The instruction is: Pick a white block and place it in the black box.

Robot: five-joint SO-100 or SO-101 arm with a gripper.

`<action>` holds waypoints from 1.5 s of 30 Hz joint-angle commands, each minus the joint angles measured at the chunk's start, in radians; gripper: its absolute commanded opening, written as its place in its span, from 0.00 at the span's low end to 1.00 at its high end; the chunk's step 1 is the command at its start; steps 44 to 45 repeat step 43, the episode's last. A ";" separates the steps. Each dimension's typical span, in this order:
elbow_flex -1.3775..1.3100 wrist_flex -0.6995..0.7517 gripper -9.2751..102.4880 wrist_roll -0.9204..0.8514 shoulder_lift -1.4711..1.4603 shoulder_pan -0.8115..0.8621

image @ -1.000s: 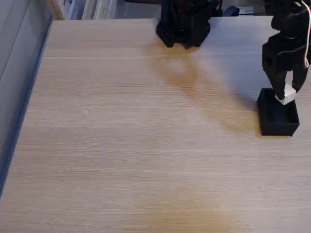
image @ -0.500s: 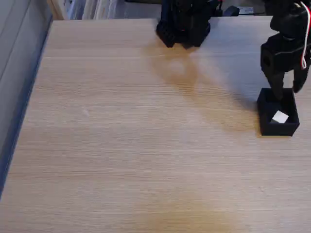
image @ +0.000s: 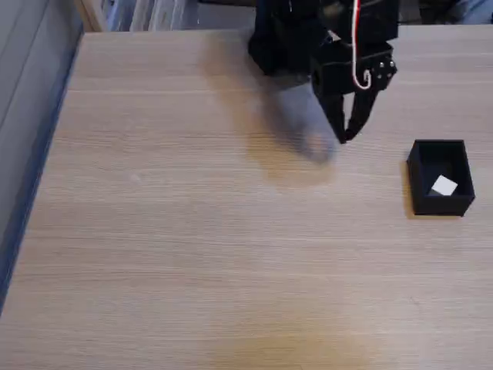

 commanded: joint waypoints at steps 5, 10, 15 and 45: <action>0.453 -0.032 0.08 -0.123 0.434 0.141; 0.660 -0.028 0.08 -0.109 0.644 0.239; 0.747 0.044 0.08 -0.117 0.761 0.281; 0.782 0.287 0.08 0.006 0.997 0.229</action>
